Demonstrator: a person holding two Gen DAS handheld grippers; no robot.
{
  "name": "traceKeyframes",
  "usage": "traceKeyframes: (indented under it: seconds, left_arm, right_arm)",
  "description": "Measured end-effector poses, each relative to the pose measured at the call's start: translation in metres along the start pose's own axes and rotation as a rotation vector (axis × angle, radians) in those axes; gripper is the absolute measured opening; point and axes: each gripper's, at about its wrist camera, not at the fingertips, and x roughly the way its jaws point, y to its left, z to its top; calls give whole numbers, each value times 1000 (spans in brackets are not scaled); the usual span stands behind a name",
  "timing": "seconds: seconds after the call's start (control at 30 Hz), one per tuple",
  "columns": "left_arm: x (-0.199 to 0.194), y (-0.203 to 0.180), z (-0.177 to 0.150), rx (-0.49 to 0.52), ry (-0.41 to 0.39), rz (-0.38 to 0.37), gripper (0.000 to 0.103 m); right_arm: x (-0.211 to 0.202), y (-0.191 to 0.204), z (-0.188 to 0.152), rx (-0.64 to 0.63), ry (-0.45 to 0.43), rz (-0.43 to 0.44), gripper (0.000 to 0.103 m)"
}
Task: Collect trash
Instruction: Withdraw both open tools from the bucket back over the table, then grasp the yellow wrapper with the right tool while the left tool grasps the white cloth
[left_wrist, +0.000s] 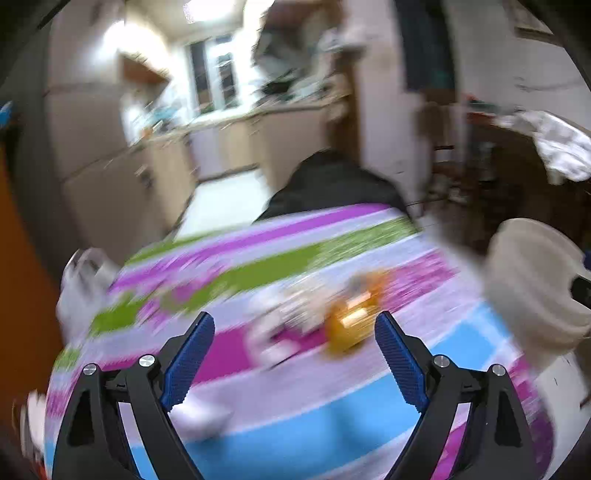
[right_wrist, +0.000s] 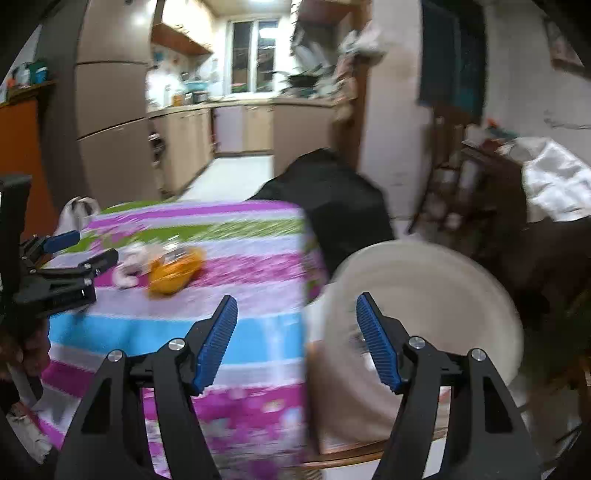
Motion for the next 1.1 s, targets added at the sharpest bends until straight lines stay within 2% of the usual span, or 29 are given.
traceKeyframes:
  seconds: [0.17,0.27,0.4,0.63,0.7,0.73,0.77,0.8,0.87,1.0,1.03,1.1]
  left_arm:
    - [-13,90,-43,-169,65,125,88]
    - [-20,125,-69,-261,92,118,88]
    - [-20,137,-83,-317,100,88,88]
    - [18,114,-73,-381,158,75,88]
    - [28,111,-72,-381,179,82,81]
    - [34,109,-71,-380,192,83,71]
    - [40,108,-72,-379,203,83,67]
    - [42,107,-71,-387,196,73,66]
    - [47,105,-70,-384,194,73,55]
    - [51,105,-69,-396,190,62,47]
    - [50,105,-69,-399,186,54,42]
    - [49,104,-69,-390,182,47,38]
  right_arm:
    - [27,30,-10,33,70,102,64]
    - [47,49,-10,46,113,170,66]
    - [67,68,-10,118,156,238,70]
    - [110,83,-1,206,229,286,70]
    - [118,88,2,211,242,299,70]
    - [124,91,5,216,250,310,70]
    - [128,94,7,221,252,316,70]
    - [132,97,10,224,255,321,70]
    - [142,104,15,235,266,335,70]
    - [168,122,22,249,303,352,70]
    - [173,126,22,247,313,343,68]
    - [178,131,22,221,303,305,46]
